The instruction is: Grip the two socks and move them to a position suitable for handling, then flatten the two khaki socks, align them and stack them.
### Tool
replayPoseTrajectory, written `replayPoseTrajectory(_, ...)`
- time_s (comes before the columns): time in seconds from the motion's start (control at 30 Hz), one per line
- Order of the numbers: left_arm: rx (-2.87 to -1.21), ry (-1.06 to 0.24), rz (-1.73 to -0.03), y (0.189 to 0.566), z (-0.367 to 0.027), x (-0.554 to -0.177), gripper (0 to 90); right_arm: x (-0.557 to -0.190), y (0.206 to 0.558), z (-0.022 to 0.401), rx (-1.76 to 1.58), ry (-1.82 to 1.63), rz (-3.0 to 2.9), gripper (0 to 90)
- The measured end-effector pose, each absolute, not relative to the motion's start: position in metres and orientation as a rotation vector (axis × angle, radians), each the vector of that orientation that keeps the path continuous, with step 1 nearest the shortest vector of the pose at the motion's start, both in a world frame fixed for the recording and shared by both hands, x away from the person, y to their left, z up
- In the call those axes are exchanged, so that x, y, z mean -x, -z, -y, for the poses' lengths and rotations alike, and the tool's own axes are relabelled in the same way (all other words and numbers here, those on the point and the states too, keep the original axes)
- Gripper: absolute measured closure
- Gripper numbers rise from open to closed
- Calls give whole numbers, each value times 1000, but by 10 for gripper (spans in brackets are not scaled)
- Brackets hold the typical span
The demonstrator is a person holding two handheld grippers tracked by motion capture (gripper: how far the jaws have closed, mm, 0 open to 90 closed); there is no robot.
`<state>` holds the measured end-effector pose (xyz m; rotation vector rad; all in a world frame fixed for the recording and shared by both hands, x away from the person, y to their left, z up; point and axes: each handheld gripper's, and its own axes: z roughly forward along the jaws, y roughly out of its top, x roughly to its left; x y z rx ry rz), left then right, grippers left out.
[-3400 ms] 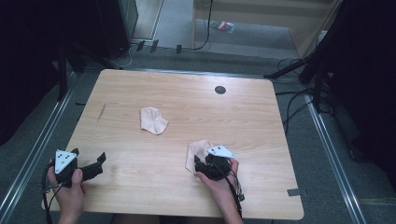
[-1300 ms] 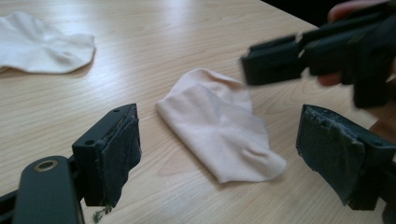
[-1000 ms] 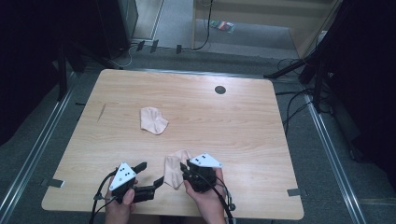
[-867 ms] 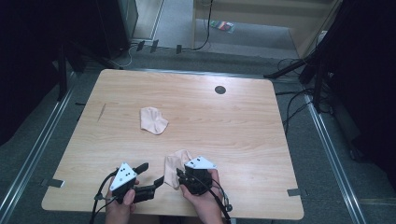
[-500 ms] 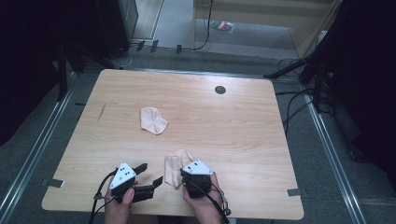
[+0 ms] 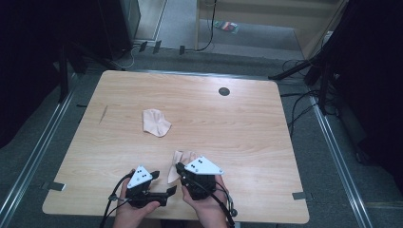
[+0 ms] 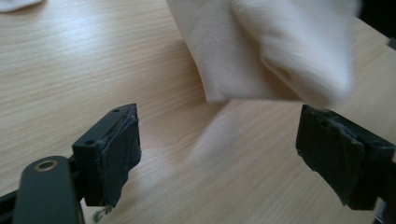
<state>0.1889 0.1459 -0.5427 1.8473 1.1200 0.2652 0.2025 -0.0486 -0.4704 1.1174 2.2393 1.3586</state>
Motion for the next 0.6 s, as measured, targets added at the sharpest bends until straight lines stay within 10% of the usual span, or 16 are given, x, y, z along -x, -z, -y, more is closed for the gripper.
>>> replayPoseTrajectory(0.17,-1887,-328,-1063,545,-140,-190,438,-196,458,47,-1058,-1482,-2265,895)
replayPoseTrajectory(0.27,-1888,-390,-1012,541,-149,-188,853,-191,450,45,-990,-1499,-2249,897)
replayPoseTrajectory(0.47,-1846,-975,-1043,512,-170,-168,895,-197,452,55,-1020,-1516,-2194,898)
replayPoseTrajectory(0.6,-1932,-1001,-1012,519,-160,-166,893,-208,470,60,-1082,-1473,-2227,898)
